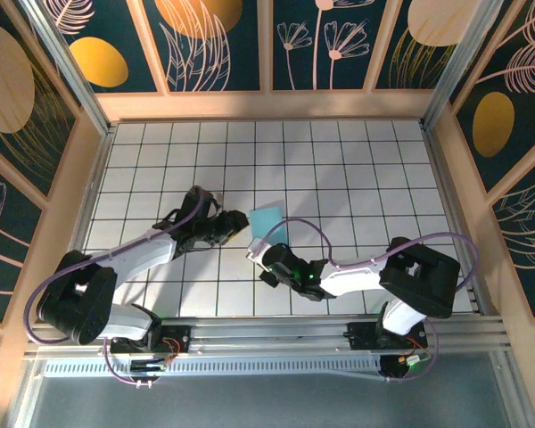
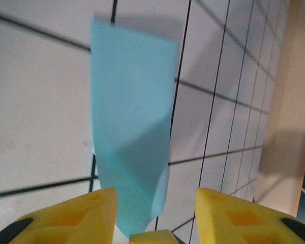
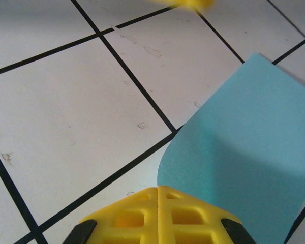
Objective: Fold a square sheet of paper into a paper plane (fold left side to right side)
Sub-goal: Third fold the triangle at the center of the table.
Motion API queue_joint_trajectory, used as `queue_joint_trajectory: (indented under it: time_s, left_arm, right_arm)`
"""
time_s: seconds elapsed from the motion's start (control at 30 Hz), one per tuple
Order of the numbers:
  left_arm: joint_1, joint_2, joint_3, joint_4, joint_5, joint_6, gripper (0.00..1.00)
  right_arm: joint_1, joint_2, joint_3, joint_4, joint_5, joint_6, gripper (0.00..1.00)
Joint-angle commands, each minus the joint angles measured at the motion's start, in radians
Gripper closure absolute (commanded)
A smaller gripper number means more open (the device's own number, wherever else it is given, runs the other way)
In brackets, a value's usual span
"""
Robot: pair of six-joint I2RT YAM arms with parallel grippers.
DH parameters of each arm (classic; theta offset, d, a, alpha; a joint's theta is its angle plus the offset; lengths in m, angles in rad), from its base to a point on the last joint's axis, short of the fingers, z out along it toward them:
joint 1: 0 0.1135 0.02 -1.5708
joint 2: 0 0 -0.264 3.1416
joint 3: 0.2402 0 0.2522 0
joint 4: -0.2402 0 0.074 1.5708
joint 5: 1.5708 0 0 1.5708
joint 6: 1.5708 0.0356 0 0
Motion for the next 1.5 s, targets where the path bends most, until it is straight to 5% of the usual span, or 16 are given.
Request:
queue_joint_trajectory:
  time_s: [0.0,0.13,0.4,0.6,1.0,1.47]
  left_arm:
    - [0.046,-0.027,0.032,-0.089,-0.018,0.064,0.53]
    - [0.049,0.043,0.163,-0.116,-0.019,0.197,0.54]
    - [0.047,0.302,0.407,-0.163,0.095,0.342,0.73]
    - [0.030,0.431,0.453,-0.169,0.122,0.377,0.83]
    - [-0.054,0.599,0.519,-0.187,0.111,0.408,0.87]
    - [-0.069,0.667,0.511,-0.232,0.029,0.441,0.94]
  right_arm:
    - [-0.018,-0.035,0.020,-0.016,-0.060,0.063,1.00]
    - [-0.049,-0.059,0.007,-0.007,-0.112,0.123,1.00]
    - [-0.141,-0.100,-0.030,0.042,-0.288,0.237,1.00]
    - [-0.184,-0.109,-0.059,0.079,-0.408,0.285,1.00]
    - [-0.246,-0.102,-0.061,0.085,-0.549,0.342,1.00]
    - [-0.320,-0.031,-0.011,0.021,-0.641,0.406,1.00]
